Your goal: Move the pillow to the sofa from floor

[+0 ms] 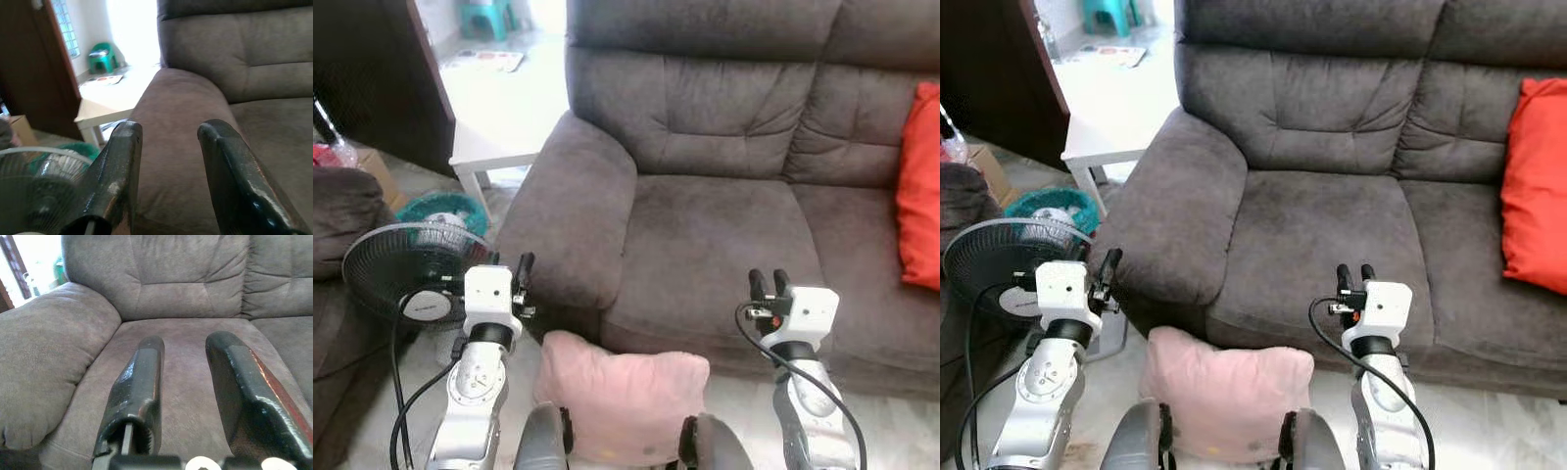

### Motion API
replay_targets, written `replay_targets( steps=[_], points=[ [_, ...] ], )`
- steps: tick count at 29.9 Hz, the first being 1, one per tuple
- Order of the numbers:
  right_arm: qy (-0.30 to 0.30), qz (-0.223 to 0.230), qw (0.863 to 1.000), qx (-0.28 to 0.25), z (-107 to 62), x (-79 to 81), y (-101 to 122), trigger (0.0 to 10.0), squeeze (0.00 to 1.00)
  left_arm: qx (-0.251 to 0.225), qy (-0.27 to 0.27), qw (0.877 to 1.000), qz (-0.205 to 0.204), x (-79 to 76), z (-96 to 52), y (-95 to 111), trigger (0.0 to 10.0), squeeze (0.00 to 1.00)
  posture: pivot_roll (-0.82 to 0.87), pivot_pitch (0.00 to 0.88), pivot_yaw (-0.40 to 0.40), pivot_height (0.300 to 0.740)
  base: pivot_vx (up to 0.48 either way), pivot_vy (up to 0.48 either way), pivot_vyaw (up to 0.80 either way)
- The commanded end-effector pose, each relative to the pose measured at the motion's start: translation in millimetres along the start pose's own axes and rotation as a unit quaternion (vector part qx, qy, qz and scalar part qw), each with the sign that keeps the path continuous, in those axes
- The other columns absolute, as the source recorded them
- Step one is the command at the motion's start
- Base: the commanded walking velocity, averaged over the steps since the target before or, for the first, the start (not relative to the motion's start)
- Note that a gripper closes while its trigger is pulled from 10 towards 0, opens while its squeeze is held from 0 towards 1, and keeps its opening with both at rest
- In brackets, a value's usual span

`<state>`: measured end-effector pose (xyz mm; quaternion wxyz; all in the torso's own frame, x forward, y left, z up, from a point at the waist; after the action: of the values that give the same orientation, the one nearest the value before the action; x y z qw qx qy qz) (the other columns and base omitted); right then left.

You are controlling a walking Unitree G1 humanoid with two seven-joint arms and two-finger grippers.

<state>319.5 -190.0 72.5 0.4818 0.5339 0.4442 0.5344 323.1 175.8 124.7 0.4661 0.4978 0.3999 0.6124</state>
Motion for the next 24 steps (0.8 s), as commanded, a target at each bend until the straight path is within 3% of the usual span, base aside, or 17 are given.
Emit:
replay_targets(
  steps=[1, 18, 24],
  points=[
    [0.000, -0.005, 1.000, -0.004, -0.1, -1.8, 3.4, 10.0, 0.00, 0.002, 0.003, 1.000, -0.004, -0.7, 0.7, 0.4, 10.0, 0.00, 0.10, 0.078, -0.013, 0.611, 0.000, 0.000, 0.00],
    [0.003, -0.004, 1.000, 0.005, 0.5, -0.3, 0.5, 10.0, 0.00, 0.006, 0.004, 1.000, -0.005, -0.9, 0.9, -0.7, 10.0, 0.00, 0.10, 0.080, -0.014, 0.611, 0.000, 0.000, 0.00],
    [0.007, -0.002, 1.000, 0.013, 1.1, 2.5, -2.2, 10.0, 0.00, 0.009, 0.004, 1.000, -0.005, -0.1, 0.5, -2.4, 10.0, 0.00, 0.10, 0.085, -0.013, 0.577, 0.000, 0.000, 0.00]
  ],
)
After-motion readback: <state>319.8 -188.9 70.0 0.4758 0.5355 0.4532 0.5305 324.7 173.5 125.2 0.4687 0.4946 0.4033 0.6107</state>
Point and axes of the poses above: a point about 5 cm out from each wrist's last joint towards the gripper, its own z axis pointing out of the wrist towards the gripper, its own y axis along the axis of the wrist's last joint, x = y × z, the point moved 5 cm from there along z, pointing out of the wrist towards the gripper, and after that the axes turned 6 degrees about z, right-handed, at the moved point
